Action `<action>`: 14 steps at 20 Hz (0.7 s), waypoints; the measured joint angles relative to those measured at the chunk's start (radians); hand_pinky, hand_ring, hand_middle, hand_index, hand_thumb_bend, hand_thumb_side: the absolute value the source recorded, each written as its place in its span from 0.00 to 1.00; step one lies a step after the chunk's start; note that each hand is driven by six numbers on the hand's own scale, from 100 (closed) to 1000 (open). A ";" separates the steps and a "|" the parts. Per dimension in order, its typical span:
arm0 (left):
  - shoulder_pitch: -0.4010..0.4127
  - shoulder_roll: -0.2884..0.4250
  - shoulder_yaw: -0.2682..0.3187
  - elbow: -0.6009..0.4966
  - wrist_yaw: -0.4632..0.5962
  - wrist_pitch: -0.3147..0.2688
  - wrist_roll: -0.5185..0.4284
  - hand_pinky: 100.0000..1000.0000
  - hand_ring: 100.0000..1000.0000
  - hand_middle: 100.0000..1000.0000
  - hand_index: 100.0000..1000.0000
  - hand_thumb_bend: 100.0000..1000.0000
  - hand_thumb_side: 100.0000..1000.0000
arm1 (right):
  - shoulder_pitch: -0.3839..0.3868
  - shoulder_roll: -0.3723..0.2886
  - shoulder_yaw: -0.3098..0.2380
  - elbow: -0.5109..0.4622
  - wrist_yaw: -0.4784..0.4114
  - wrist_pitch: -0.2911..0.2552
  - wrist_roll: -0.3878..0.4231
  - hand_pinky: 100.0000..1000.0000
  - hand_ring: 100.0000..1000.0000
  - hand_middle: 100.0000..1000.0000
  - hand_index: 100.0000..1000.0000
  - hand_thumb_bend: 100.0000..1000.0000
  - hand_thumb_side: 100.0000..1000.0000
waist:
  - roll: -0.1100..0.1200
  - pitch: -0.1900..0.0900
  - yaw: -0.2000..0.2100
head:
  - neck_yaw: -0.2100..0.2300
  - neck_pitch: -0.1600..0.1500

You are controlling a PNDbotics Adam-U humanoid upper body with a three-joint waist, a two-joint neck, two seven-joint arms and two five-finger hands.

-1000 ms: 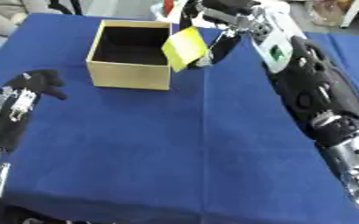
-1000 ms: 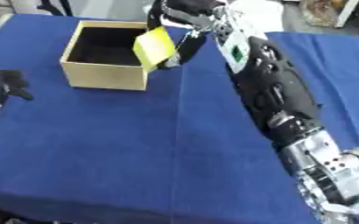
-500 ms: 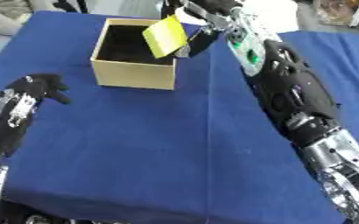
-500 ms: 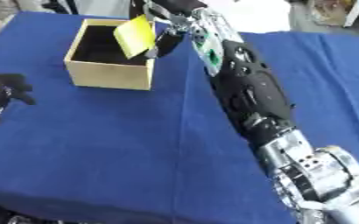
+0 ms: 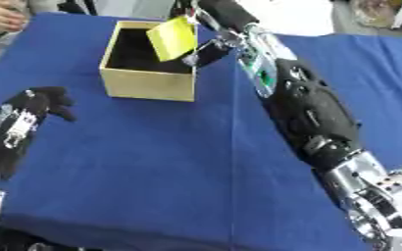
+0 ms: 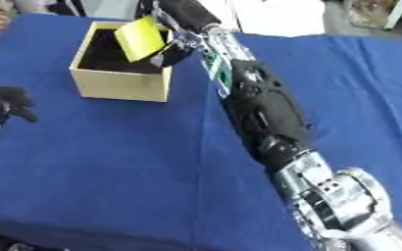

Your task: Pick up objects on the table and place them in the box.

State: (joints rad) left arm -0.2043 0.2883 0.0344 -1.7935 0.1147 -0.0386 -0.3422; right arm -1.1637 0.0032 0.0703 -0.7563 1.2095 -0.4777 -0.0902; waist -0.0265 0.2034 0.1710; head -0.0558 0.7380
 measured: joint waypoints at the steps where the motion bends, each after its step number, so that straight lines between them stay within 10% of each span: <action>1: 0.000 -0.002 0.000 0.000 0.000 0.000 0.000 1.00 0.54 0.58 0.75 0.18 0.69 | 0.002 0.003 0.003 0.000 0.013 -0.006 0.000 0.73 0.83 0.81 0.89 0.55 0.11 | 0.000 0.000 0.000 | 0.000 0.000; 7: -0.002 -0.007 0.000 0.000 0.000 0.002 -0.002 1.00 0.54 0.58 0.75 0.18 0.69 | 0.002 0.009 0.006 -0.007 0.030 -0.024 -0.003 0.76 0.86 0.89 0.95 0.61 0.03 | 0.000 0.005 -0.009 | 0.000 0.000; 14: 0.002 -0.007 0.001 0.001 -0.005 0.005 0.001 1.00 0.54 0.59 0.75 0.18 0.70 | -0.005 -0.029 0.028 -0.056 -0.106 -0.029 0.013 0.72 0.80 0.74 0.87 0.53 0.00 | -0.004 0.004 -0.056 | 0.019 0.000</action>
State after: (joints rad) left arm -0.2028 0.2813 0.0355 -1.7929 0.1099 -0.0339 -0.3414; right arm -1.1690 -0.0263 0.0986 -0.8119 1.1038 -0.5068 -0.0775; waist -0.0307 0.2078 0.1152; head -0.0369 0.7380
